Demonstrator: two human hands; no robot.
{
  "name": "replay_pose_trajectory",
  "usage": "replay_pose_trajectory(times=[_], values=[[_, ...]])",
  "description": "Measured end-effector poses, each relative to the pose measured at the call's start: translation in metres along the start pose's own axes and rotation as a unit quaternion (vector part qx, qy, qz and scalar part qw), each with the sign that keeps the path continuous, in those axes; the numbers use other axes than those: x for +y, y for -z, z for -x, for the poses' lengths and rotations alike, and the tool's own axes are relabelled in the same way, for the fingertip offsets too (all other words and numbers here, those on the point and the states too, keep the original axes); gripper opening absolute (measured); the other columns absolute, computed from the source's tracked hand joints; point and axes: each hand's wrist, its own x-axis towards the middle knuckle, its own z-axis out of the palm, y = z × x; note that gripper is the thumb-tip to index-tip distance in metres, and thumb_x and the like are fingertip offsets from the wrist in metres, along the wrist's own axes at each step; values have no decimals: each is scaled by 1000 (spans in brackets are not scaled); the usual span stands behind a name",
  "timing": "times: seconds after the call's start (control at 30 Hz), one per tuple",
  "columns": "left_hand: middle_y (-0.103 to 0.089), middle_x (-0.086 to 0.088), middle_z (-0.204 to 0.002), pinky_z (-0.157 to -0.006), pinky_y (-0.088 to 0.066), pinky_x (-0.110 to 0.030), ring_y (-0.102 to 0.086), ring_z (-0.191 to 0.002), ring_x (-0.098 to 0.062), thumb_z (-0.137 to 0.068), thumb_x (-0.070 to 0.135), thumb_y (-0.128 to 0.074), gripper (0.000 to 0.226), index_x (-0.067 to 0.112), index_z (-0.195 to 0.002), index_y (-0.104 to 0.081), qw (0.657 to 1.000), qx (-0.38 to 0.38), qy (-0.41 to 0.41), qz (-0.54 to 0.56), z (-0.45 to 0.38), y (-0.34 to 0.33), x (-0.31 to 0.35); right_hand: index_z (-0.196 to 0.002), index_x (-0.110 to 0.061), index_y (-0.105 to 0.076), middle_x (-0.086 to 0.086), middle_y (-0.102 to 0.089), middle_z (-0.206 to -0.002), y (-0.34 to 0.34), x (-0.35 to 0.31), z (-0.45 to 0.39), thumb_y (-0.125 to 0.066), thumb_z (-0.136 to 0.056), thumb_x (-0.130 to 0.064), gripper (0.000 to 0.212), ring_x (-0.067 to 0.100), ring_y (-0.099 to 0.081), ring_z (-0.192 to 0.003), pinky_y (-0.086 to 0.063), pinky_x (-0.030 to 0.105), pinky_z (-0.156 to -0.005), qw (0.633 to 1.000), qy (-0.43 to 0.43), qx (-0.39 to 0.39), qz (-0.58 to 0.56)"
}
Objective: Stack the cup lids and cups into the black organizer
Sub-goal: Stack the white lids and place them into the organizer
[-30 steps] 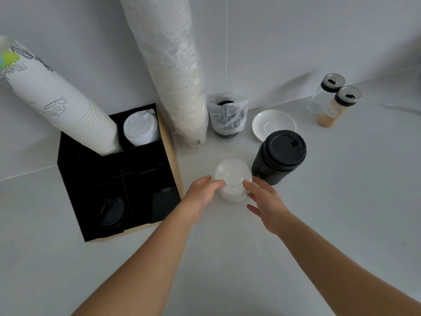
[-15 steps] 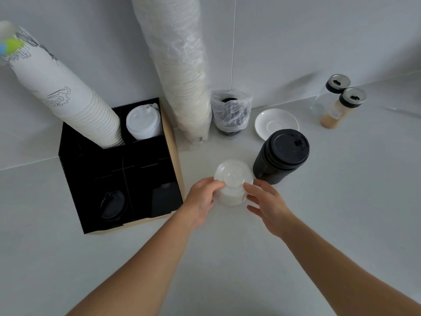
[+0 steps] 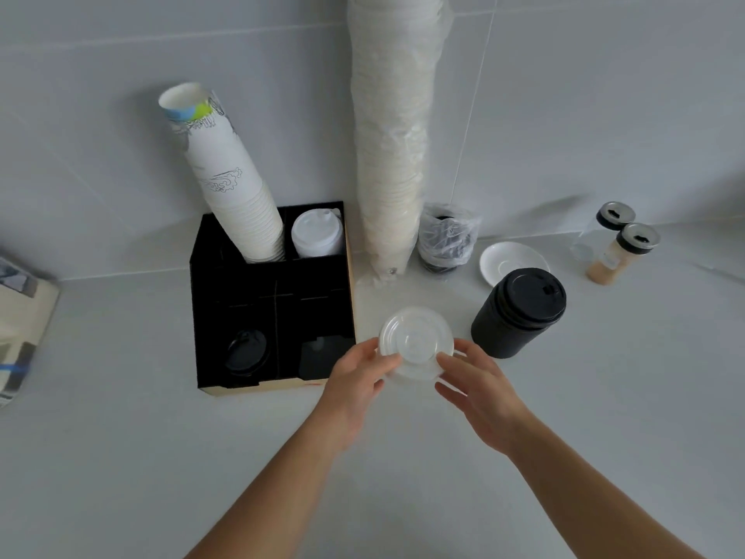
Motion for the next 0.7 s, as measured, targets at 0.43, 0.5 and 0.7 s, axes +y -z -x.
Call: replay_pose_trajectory(times=[0.43,0.5,0.7], values=[[-65,1,-126,-105,-44,-33,-60,-116,-11,-80,35,-68,55,27,-133,-55,993,73,-64,68,41,53,7,-124,-22,-60,7,-68,-123,-82,-34,-5,-54,-95,-12,32,25,-62,-116,-47,38,-102,992,13,-75,106],[-64,3,-126,-108,-42,-34,-59,-118,-11,-80,36,-66,58,29,-136,-53,992,85,-63,72,44,60,11,-124,-22,-60,5,-68,-122,-99,-38,-10,-55,-94,-12,32,23,-62,-114,-47,33,-96,989,9,-86,118],[-70,5,-113,-85,-45,-21,-63,-107,-5,-90,26,-58,22,30,-110,-68,984,129,-49,112,47,78,15,-119,-18,-63,5,-68,-120,-138,-43,-27,-62,-92,-16,27,19,-66,-106,-50,25,-82,982,-6,-105,156]])
